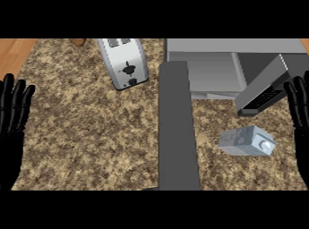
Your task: Pick up the milk, place it into the microwave and close the microwave
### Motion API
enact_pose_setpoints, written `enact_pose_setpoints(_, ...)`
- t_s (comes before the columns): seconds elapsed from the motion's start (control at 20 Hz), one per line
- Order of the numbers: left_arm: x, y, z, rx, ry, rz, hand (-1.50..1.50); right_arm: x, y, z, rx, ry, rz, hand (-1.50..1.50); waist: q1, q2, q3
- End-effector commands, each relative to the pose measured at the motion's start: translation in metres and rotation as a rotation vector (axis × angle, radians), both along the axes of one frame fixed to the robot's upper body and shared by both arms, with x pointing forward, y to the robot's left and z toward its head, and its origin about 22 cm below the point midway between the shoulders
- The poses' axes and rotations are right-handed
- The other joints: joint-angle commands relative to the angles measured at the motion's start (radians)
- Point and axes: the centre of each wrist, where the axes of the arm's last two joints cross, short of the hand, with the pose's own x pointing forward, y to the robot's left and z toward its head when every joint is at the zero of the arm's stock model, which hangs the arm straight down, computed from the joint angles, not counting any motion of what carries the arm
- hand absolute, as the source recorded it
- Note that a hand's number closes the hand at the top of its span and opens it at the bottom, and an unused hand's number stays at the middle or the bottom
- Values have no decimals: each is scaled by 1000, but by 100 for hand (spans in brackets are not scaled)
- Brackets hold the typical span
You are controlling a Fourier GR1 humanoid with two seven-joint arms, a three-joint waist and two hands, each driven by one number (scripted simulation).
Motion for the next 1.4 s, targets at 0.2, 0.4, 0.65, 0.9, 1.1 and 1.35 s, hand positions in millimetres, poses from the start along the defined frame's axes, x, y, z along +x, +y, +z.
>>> enact_pose_setpoints(0.2, 11, 4, -5, -18, 13, -59, -150, 2, -23, 9, 72, -175, 571, -150, -21, -11, 16)
enact_pose_setpoints(0.4, 6, -1, -17, -201, 89, -149, -150, -1, -33, 1, 139, -169, 842, -150, -14, -11, 14)
enact_pose_setpoints(0.65, -14, 26, -10, -217, 110, -182, -150, -14, -126, -8, 161, -170, 875, -150, -11, -16, 12)
enact_pose_setpoints(0.9, -34, 48, -8, -244, 122, -201, -150, -20, -185, -24, 153, -123, 837, -150, -3, -14, 10)
enact_pose_setpoints(1.1, -45, 65, 0, -237, 106, -207, -150, 4, -178, -42, 123, -69, 842, -150, 7, -12, 11)
enact_pose_setpoints(1.35, -78, 69, -1, -234, 130, -207, -150, 17, -175, -67, 142, -8, 776, -150, 17, -13, 11)
